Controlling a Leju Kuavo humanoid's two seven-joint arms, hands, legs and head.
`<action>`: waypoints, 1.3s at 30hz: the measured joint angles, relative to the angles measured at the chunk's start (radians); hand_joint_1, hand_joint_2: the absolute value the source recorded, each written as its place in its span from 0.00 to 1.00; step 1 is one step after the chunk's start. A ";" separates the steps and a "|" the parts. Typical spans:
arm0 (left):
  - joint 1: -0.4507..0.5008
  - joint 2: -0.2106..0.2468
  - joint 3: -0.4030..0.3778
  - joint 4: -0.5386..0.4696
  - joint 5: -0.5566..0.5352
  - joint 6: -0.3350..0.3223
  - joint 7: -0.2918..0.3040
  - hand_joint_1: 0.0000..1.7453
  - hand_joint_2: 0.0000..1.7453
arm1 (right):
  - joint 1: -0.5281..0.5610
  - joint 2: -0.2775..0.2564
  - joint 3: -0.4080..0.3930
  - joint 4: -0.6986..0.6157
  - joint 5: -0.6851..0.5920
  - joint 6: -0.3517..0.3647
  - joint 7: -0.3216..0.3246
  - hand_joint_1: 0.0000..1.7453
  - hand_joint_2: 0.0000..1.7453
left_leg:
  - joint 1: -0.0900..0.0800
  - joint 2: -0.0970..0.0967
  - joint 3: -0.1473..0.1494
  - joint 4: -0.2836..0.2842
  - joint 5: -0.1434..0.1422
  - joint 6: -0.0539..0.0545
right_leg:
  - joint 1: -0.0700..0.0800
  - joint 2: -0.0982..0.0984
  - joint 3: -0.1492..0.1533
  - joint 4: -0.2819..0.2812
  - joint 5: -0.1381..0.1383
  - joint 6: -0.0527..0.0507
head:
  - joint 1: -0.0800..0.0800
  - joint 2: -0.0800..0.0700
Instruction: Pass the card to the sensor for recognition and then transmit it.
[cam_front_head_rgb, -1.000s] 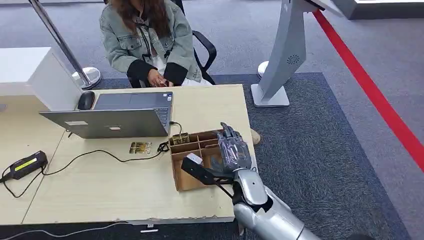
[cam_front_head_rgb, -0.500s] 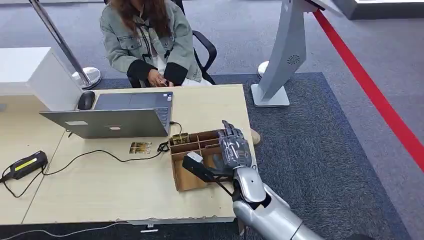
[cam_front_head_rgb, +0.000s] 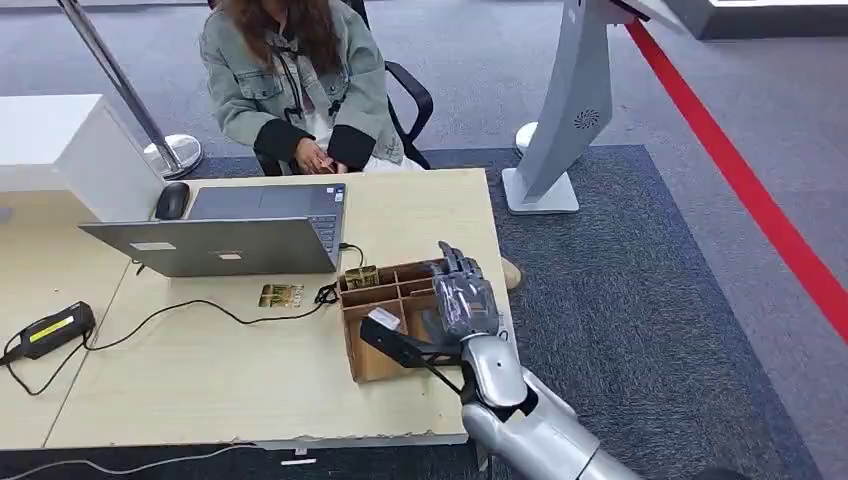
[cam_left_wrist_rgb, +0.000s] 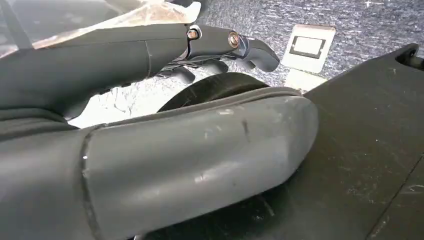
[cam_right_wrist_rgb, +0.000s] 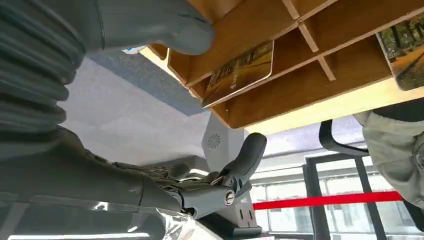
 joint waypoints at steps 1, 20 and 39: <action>0.000 0.000 0.000 0.000 0.000 0.000 0.000 0.00 0.00 | 0.000 0.000 0.002 0.000 0.008 0.002 -0.002 0.36 1.00 | 0.000 0.000 0.000 0.000 0.000 0.000 | 0.000 0.000 0.000 0.000 0.000 0.000 | 0.000 0.000; 0.000 0.002 0.000 0.000 -0.010 -0.003 0.000 0.00 0.00 | -0.003 -0.003 0.025 0.005 0.081 0.061 -0.014 0.45 1.00 | 0.000 0.000 0.000 0.000 0.000 0.000 | 0.000 0.000 0.000 0.000 0.000 0.000 | 0.000 0.000; -0.001 0.003 0.000 0.000 -0.018 -0.014 0.000 0.00 0.00 | -0.028 -0.021 0.031 0.003 0.106 0.083 -0.006 0.50 1.00 | 0.000 0.000 0.000 0.000 0.000 0.000 | 0.000 0.000 0.000 0.000 0.000 0.000 | 0.000 0.000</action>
